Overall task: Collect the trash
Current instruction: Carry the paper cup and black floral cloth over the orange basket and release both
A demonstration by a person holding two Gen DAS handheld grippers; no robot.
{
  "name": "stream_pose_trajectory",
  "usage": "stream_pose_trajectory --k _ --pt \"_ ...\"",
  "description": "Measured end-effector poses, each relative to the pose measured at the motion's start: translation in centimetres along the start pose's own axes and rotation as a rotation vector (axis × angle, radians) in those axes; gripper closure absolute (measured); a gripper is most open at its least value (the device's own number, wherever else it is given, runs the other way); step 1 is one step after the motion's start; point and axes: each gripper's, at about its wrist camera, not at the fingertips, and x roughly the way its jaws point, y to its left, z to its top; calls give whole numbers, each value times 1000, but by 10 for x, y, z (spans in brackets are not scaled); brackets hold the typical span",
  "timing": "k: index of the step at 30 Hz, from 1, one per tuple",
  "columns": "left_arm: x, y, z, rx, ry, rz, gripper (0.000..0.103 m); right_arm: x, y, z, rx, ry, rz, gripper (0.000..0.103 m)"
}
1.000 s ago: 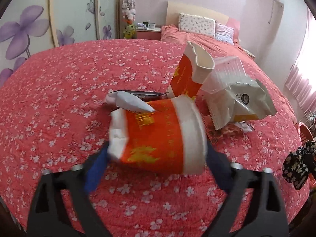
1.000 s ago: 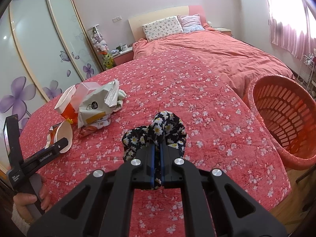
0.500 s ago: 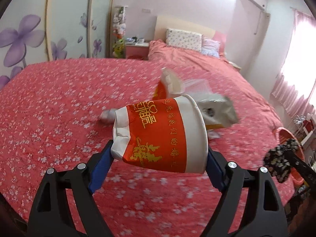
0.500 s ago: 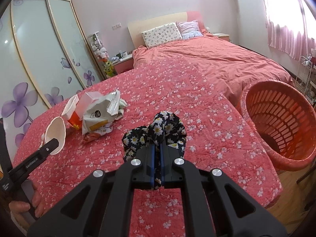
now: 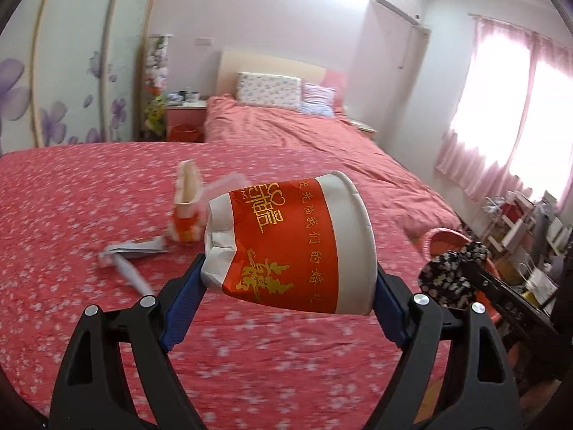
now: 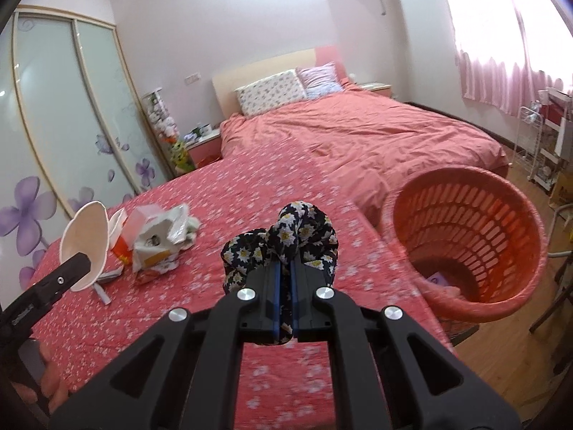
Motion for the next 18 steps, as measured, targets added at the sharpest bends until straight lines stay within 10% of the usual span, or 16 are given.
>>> stream_pose_trajectory --k 18 --pt "51 -107 -4 161 22 -127 20 -7 -99 7 123 -73 -189 98"
